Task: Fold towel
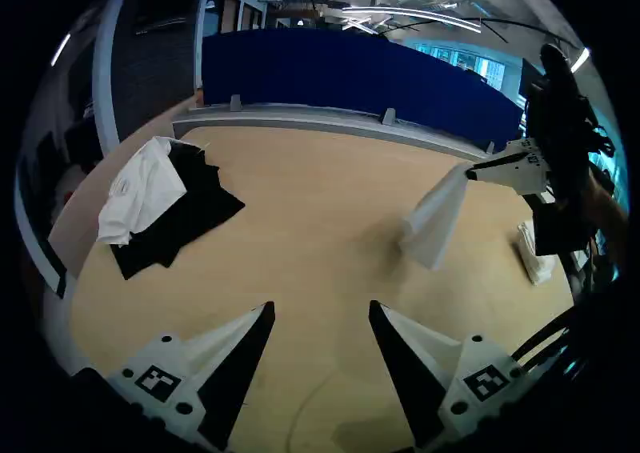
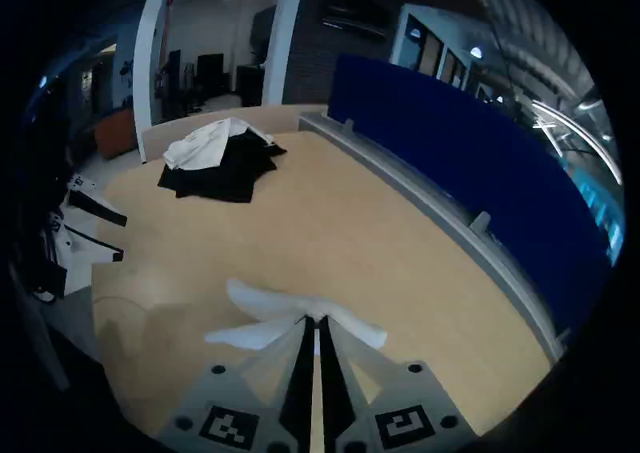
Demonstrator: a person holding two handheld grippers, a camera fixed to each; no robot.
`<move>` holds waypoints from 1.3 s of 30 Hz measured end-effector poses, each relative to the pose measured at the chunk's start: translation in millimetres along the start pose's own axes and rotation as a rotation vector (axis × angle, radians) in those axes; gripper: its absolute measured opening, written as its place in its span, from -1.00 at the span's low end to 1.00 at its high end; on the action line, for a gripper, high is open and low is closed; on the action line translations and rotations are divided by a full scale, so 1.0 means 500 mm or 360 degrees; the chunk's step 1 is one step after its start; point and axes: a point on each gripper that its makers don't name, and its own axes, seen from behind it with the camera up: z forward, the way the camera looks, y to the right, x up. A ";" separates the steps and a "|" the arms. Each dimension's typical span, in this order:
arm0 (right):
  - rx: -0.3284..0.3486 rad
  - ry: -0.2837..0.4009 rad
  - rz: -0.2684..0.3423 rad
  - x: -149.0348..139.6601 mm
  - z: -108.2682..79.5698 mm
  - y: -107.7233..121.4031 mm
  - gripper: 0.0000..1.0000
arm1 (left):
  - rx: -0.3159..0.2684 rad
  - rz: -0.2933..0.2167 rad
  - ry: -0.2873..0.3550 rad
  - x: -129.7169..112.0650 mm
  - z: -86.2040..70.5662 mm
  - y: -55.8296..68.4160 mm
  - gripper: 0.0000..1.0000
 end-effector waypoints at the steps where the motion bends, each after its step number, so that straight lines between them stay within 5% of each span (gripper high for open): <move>1: -0.0006 0.0004 0.0003 0.004 -0.003 0.004 -0.93 | -0.0003 0.0002 0.0004 0.002 0.000 0.002 0.73; 20: -0.0165 0.0058 0.0110 0.011 -0.090 0.113 -0.93 | -0.0078 0.0066 0.0031 0.041 0.024 0.042 0.73; 39: -0.0409 0.0019 0.0232 -0.107 -0.247 0.305 -0.93 | -0.0109 0.0129 0.0022 0.057 0.044 0.072 0.73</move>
